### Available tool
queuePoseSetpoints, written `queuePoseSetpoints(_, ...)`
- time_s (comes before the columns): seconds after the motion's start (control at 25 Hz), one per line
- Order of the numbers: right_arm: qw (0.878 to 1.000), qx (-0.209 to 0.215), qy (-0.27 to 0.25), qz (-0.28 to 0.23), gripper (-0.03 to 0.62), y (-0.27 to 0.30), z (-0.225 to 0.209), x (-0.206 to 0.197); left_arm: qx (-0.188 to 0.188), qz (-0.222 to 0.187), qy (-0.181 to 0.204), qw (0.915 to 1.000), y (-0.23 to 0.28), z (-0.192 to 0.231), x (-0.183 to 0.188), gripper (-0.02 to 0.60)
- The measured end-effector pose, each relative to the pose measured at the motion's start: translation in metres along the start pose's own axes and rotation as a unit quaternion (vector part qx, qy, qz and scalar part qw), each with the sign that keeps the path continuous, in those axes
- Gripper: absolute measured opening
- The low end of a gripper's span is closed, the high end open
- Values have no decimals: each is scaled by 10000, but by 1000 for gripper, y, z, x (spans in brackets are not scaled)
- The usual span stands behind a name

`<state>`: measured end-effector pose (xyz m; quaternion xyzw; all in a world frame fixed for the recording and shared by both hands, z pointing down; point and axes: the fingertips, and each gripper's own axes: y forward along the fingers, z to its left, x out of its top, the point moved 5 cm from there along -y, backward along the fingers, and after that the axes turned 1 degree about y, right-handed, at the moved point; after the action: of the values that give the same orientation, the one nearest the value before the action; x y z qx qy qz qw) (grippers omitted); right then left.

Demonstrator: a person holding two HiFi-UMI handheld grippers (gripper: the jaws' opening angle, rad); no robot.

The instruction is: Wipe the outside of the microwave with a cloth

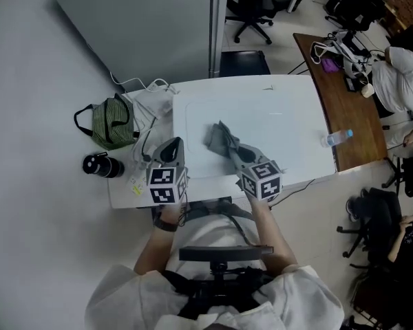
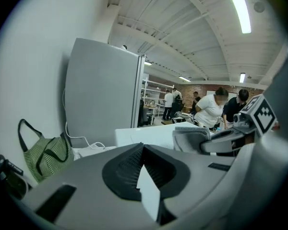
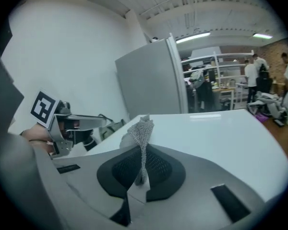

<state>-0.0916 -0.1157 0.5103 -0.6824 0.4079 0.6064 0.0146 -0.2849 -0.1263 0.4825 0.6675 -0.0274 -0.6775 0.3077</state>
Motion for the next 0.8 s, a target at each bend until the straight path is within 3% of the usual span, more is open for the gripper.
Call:
queuePoseSetpoints(0.12,9952,-937,240,-115,23,-44,-69,-5,-279,-21,167,9995,12,-13,5,20)
queuePoseSetpoints(0.28,9773,-2053,509,-134,23,-109,-144,-17,-223,-64,284,9993,20,-13,10,20)
queuePoseSetpoints(0.52,9502,-3062,582,13,23,-163,-191,-43,-13,-102,25,9999,15,12,4,21)
queuePoseSetpoints(0.64,9521,-3020,459,158,23,-164,-176,-47,-50,-133,-69,9999,15,17,1,21)
queuePoseSetpoints(0.8,9820,-1841,312,268,23,-109,-102,-44,-25,-126,-103,9999,13,23,-4,21)
